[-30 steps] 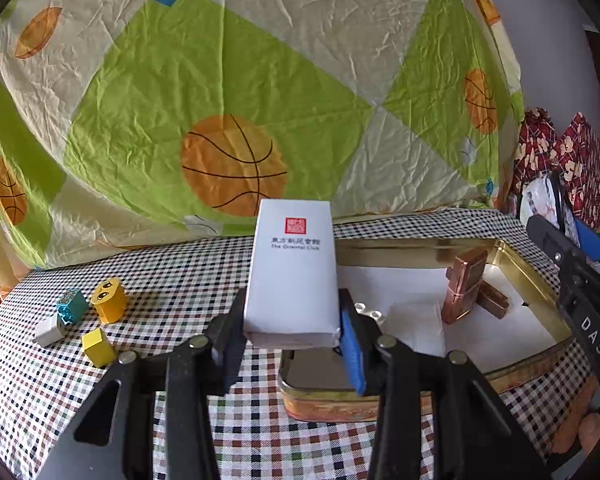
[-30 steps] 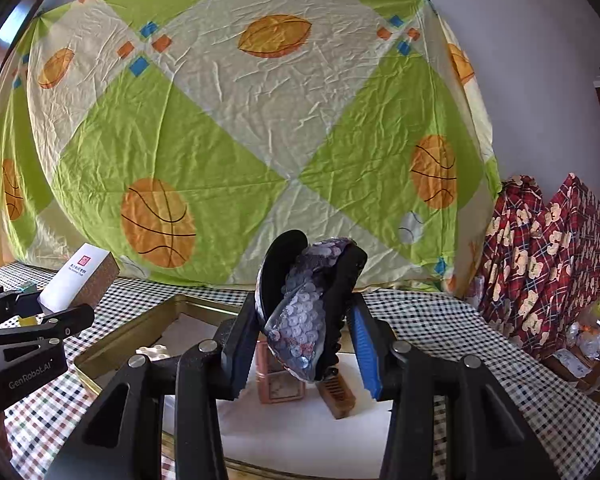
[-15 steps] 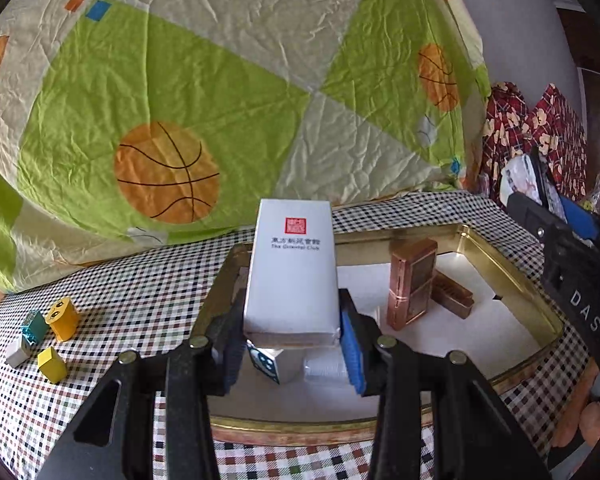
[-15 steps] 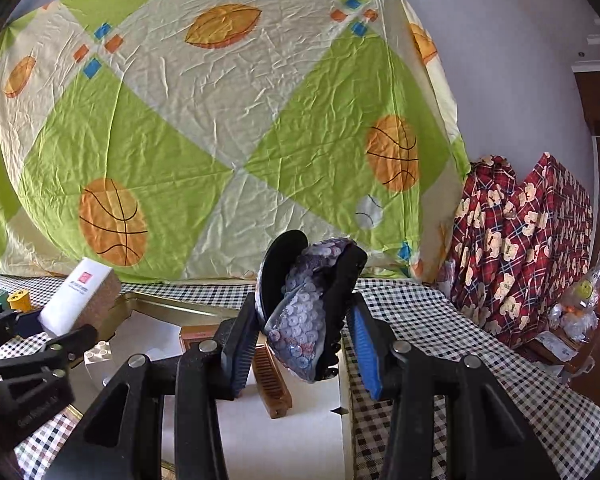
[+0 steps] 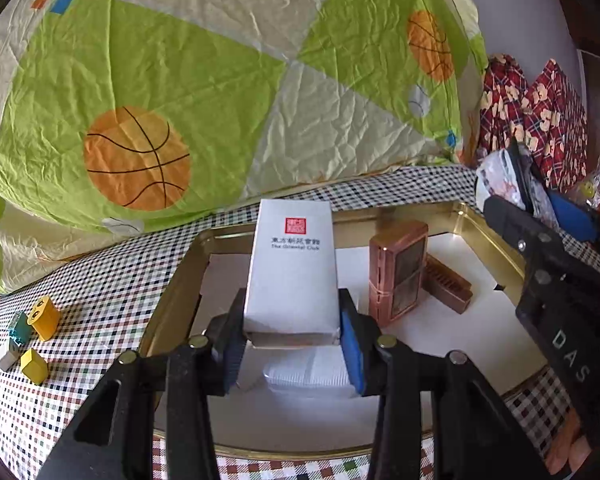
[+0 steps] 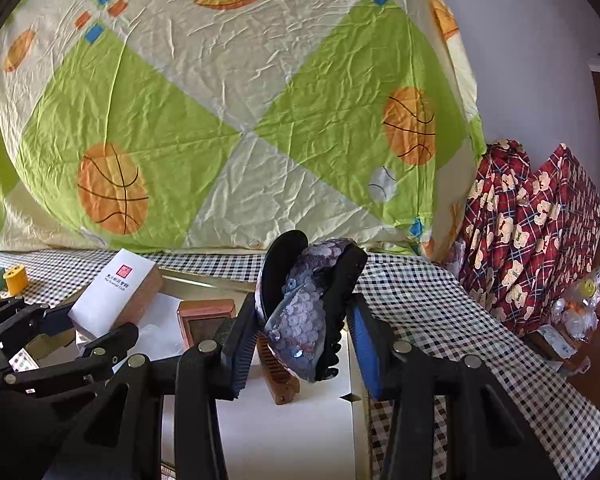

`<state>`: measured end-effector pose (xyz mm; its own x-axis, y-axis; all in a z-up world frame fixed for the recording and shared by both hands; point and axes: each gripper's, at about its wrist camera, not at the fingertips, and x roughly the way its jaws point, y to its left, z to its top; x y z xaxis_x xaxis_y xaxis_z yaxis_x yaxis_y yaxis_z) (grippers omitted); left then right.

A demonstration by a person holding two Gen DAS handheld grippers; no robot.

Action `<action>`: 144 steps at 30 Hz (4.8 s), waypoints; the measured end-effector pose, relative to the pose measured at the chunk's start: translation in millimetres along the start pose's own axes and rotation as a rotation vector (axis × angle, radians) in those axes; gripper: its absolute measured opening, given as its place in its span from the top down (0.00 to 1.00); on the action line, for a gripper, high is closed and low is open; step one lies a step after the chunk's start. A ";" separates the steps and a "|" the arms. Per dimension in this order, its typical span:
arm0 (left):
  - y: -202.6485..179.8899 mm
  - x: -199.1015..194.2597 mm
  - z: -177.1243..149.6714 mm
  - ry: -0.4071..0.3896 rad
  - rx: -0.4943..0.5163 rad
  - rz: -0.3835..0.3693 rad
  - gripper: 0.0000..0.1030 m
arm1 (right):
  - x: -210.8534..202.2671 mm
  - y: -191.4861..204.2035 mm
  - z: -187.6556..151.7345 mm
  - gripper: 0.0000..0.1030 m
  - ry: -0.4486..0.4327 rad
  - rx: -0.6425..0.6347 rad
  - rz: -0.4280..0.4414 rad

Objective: Organize rigid objects
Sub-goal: 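Open the left tool to drop the white box while the right tool releases the wrapped object, then move both tools back toward the remaining items on the table, then grasp the yellow cube with the right tool while the left tool approaches the white charger plug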

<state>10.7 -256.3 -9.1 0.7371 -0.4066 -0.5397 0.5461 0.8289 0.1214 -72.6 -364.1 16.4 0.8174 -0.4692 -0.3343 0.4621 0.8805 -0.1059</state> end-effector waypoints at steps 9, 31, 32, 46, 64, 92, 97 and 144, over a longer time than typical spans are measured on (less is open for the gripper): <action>-1.0 16.1 2.7 0.085 0.004 0.027 0.61 | 25.4 4.3 -3.0 0.54 0.135 -0.013 0.031; 8.3 8.3 6.2 0.031 -0.046 0.021 0.01 | -7.4 -12.3 0.6 0.12 -0.057 0.106 -0.032; 10.5 7.2 6.0 0.026 -0.057 0.022 0.01 | -10.2 -12.9 0.8 0.12 -0.075 0.113 -0.028; 44.1 -31.7 -3.4 -0.210 -0.131 0.203 0.01 | -56.7 -21.0 2.7 0.01 -0.405 0.184 -0.165; 84.3 -60.3 -25.9 -0.246 -0.212 0.186 0.01 | -73.3 7.9 0.1 0.01 -0.478 0.055 -0.216; 178.7 -81.5 -50.3 -0.250 -0.208 0.349 0.01 | -72.9 129.4 6.2 0.01 -0.378 0.017 0.092; 200.8 -84.0 -55.5 -0.242 -0.202 0.372 0.01 | -73.7 167.6 8.2 0.01 -0.364 0.019 0.171; 420.2 -29.0 -109.7 0.194 -0.491 0.456 0.01 | 43.6 409.0 -4.4 0.51 0.405 -0.315 0.659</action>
<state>175.1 146.0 -33.8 0.7406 0.0611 -0.6692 -0.0779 0.9970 0.0048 150.6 -24.1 -45.6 0.6719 0.1565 -0.7239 -0.2341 0.9722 -0.0072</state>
